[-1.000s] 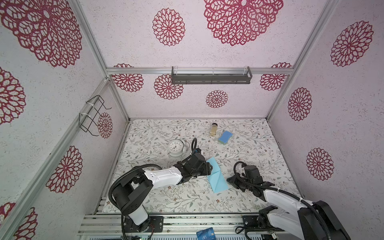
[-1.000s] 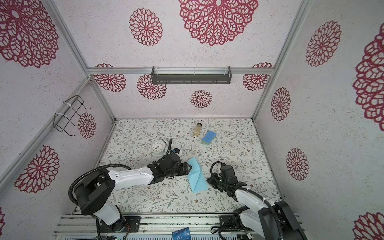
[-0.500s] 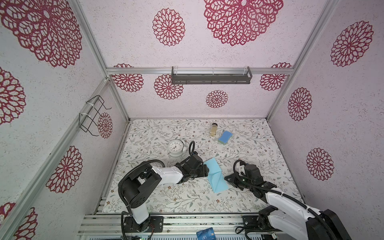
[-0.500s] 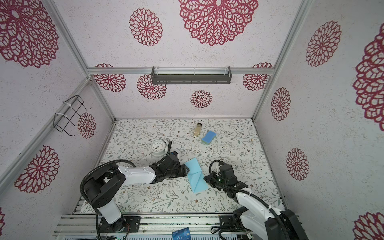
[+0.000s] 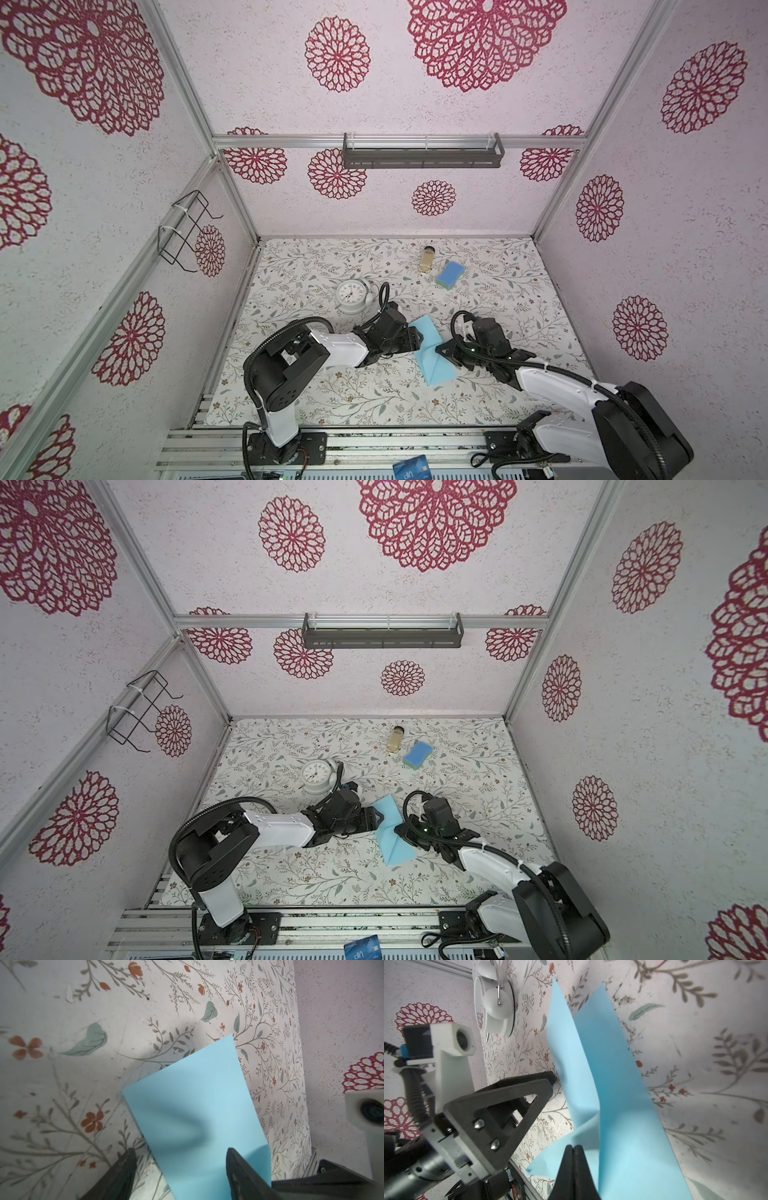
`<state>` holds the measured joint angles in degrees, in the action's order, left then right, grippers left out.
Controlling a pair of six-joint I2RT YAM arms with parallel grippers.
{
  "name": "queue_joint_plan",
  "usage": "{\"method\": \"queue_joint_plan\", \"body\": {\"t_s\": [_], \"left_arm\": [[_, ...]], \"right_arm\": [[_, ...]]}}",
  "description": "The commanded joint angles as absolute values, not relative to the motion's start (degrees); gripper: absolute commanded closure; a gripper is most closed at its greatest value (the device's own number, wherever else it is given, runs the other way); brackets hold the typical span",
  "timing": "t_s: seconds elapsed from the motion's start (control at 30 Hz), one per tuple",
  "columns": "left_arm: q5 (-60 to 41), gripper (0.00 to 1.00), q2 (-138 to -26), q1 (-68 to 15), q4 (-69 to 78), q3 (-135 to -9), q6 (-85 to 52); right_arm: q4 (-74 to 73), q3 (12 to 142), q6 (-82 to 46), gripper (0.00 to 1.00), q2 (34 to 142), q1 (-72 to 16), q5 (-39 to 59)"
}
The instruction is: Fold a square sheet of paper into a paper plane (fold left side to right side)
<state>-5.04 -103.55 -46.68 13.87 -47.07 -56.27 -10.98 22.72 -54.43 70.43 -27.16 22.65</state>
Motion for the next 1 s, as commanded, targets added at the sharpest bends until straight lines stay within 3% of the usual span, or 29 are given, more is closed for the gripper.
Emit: {"method": "queue_joint_plan", "body": {"t_s": [0.0, 0.77, 0.87, 0.97], "left_arm": [[-5.38, 0.29, -105.16, -46.51, 13.36, -46.84, -57.79], [-6.22, 0.27, -108.99, -48.25, 21.75, -45.53, -61.11], [-5.69, 0.30, -108.48, -48.50, 26.39, -43.29, -62.24], [-5.47, 0.40, -108.18, -48.52, 28.45, -42.06, -62.73]], "right_arm": [[-15.36, 24.33, -53.58, 1.00, 73.39, -27.27, 21.38], [-20.78, 20.56, -51.50, 1.00, 82.26, -23.90, 21.00], [-21.01, 20.28, -51.35, 1.00, 82.36, -23.55, 21.31], [-21.27, 19.91, -51.33, 1.00, 82.35, -23.12, 21.86]]}}
